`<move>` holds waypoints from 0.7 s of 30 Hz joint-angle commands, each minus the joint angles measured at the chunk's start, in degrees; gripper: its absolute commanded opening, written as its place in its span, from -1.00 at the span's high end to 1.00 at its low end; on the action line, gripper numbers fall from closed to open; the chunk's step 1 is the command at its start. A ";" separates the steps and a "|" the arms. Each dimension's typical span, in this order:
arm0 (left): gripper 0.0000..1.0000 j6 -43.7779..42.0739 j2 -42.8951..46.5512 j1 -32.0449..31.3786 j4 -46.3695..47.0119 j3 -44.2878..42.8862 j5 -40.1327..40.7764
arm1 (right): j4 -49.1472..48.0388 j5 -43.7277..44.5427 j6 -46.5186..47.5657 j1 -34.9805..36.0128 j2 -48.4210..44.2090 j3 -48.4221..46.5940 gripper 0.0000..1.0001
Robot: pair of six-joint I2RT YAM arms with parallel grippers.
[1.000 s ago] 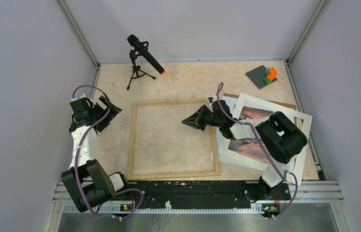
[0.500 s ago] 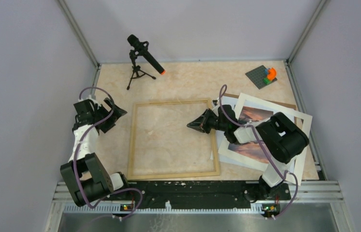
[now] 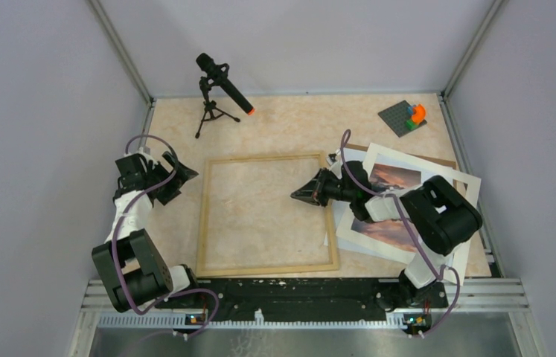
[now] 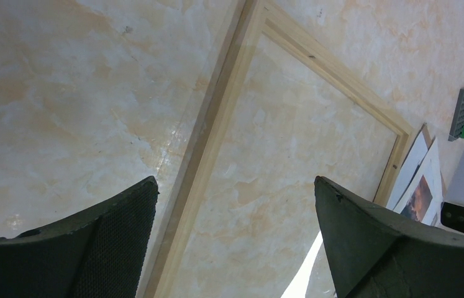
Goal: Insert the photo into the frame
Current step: Place the photo frame item in the photo frame.
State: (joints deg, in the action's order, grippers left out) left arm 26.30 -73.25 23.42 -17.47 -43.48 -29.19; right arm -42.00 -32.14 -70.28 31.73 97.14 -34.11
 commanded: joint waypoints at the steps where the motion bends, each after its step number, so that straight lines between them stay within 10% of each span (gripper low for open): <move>1: -0.96 -0.46 -0.05 -0.15 2.59 0.41 -1.05 | -2.27 -2.61 1.99 -0.87 -2.71 0.78 1.00; 21: -0.96 -0.47 0.30 -0.18 2.86 0.66 -1.18 | -0.08 -3.41 4.22 -2.13 -4.32 2.56 1.00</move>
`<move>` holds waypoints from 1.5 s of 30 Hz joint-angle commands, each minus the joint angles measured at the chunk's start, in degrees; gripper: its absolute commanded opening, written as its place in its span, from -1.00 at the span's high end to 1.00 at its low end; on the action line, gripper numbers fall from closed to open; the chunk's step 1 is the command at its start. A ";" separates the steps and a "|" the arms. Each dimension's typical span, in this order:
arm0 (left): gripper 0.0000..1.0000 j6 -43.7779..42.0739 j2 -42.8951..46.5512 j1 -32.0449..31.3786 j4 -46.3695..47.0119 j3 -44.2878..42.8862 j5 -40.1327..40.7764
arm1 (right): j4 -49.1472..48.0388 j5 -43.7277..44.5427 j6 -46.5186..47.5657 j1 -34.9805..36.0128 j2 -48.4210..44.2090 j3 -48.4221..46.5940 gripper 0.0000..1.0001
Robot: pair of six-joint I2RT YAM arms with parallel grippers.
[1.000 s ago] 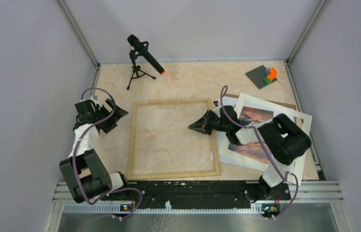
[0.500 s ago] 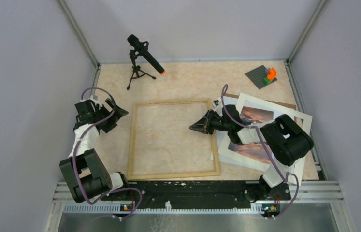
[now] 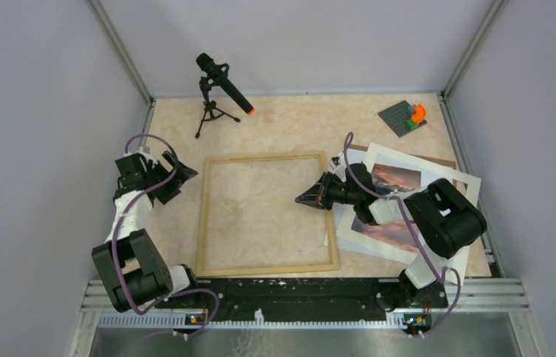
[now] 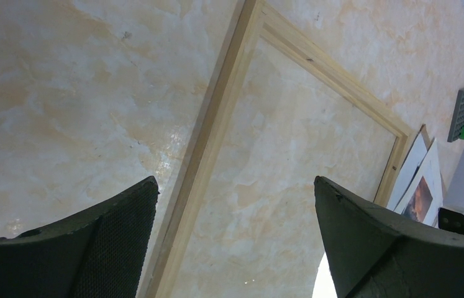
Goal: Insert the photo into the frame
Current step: Place the photo frame item in the photo frame.
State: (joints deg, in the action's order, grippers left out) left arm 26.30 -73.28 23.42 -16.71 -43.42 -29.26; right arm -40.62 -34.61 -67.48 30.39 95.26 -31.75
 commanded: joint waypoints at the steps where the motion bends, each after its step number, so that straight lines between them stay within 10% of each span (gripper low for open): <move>1: -0.96 -0.47 0.25 -0.19 2.06 0.59 -1.07 | -1.37 -1.12 1.53 -0.78 -2.49 0.11 1.00; 45: -0.96 -0.64 0.33 -0.17 2.46 0.75 -1.00 | 0.55 -5.69 5.08 -3.29 -1.24 -1.17 1.00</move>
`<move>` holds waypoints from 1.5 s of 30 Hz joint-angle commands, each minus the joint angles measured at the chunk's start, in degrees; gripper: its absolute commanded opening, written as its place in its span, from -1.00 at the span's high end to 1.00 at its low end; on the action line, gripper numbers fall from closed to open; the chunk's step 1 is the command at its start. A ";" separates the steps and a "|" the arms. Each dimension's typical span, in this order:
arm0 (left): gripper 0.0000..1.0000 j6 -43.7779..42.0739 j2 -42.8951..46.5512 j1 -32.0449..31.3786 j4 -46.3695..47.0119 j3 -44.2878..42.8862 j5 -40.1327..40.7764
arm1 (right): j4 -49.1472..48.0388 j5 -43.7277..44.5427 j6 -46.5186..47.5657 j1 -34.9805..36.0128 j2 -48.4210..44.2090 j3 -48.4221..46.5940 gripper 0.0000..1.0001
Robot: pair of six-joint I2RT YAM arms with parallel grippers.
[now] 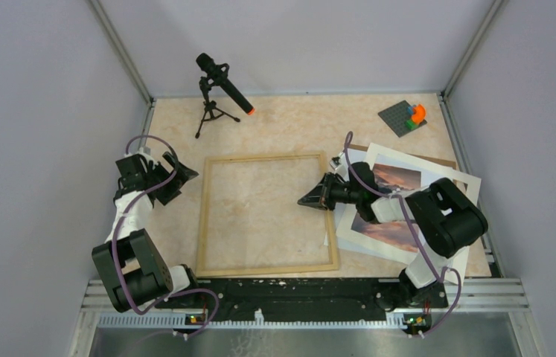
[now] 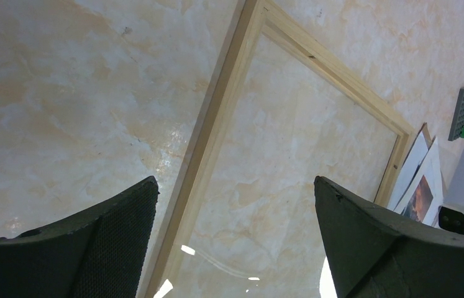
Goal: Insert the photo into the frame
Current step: Place the photo frame item in the photo frame.
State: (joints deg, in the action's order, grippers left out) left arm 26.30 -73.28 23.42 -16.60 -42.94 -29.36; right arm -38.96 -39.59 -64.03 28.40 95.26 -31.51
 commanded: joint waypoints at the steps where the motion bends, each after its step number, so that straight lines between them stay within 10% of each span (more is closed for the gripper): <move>1: -0.96 -0.63 0.31 -0.19 2.34 0.23 -0.95 | -0.91 -0.79 1.77 -1.45 -1.32 -1.37 1.00; 45: -0.96 -0.65 0.06 -0.22 2.45 0.31 -0.90 | 2.57 -5.60 6.57 -3.53 1.79 -5.15 1.00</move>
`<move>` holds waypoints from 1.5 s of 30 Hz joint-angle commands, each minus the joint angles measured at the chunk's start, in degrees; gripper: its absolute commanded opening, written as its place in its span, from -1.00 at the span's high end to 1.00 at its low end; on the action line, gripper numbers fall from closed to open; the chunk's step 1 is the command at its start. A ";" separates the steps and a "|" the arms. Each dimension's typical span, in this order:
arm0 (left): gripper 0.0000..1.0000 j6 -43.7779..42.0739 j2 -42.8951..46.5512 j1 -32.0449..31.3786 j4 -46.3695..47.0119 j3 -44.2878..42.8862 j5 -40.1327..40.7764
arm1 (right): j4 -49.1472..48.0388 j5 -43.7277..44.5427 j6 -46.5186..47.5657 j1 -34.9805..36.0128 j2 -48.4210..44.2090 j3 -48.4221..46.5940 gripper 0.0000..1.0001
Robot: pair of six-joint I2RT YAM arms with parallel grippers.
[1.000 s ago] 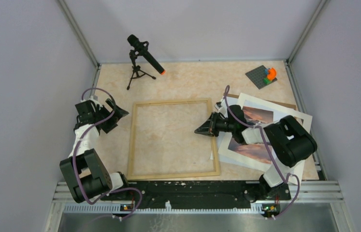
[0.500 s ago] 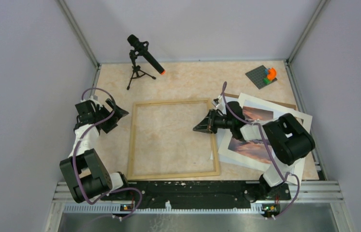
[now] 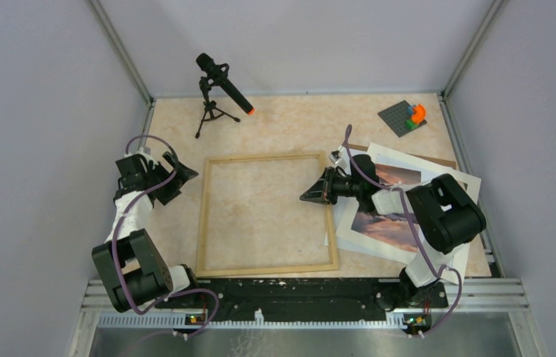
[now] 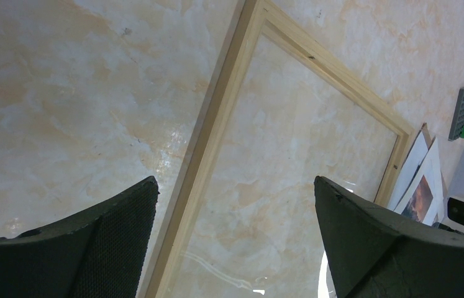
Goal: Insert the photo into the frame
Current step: Place the photo frame item in the photo frame.
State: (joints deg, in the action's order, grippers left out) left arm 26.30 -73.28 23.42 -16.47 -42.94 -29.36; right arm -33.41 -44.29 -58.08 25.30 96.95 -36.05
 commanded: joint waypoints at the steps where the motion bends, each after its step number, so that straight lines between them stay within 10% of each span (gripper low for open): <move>1: -0.96 -0.64 0.04 -0.17 2.32 0.30 -0.90 | -3.08 -0.95 0.62 -0.43 0.22 -0.60 1.00; 45: -0.95 -0.73 0.06 -0.18 2.42 0.37 -1.05 | -2.07 -1.59 2.02 -1.44 0.61 -0.65 1.00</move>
State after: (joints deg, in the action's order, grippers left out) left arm 26.28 -73.28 23.42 -16.47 -42.94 -29.39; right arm -33.36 -44.97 -57.98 24.56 96.95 -36.01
